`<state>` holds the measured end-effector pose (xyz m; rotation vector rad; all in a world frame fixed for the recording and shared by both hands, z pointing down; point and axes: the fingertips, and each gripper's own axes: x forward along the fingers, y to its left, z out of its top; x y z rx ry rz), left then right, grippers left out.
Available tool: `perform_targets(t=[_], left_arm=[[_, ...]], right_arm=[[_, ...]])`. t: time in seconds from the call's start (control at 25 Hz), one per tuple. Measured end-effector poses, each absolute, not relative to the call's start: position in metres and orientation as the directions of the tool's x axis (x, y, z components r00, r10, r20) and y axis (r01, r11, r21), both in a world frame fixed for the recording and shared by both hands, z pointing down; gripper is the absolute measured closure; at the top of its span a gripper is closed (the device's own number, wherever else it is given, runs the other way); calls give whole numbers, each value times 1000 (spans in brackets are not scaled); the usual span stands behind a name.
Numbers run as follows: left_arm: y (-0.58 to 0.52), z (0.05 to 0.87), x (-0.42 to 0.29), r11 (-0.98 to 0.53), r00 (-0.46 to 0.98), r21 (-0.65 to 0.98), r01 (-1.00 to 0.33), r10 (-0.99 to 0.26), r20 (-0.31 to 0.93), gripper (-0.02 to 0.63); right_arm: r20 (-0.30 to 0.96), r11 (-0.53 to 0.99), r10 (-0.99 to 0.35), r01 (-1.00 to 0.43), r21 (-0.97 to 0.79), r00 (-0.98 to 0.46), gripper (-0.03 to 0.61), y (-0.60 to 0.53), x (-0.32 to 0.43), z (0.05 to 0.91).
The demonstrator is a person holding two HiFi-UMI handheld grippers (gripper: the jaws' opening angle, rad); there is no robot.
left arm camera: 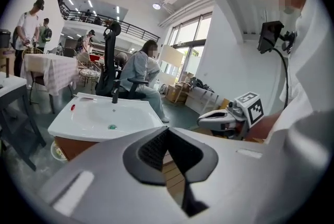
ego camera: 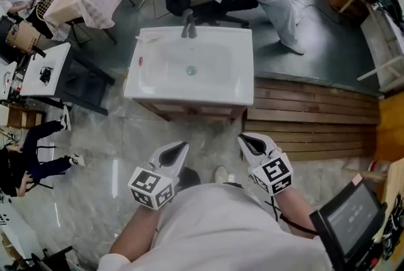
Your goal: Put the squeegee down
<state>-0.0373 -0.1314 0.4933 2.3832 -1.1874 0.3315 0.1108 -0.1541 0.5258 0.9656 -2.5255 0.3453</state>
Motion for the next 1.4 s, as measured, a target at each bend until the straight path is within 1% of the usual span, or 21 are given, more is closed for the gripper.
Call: perform_targets(t=[0.2, 0.4, 0.8, 1.4], left_arm=[[-108, 487, -37, -580, 655, 305, -756, -655, 376, 606], [-87, 479, -41, -629, 691, 291, -721, -617, 378, 607], [-54, 486, -82, -626, 691, 300, -720, -608, 391, 607], [-38, 492, -119, -631, 698, 306, -713, -595, 398, 607]], right_arm=[[461, 725, -591, -687, -57, -662, 575, -137, 96, 522], [437, 732, -596, -680, -49, -674, 576, -120, 70, 503], [458, 751, -568, -658, -51, -684, 577, -86, 19, 499], [471, 756, -567, -654, -27, -675, 577, -67, -23, 495]])
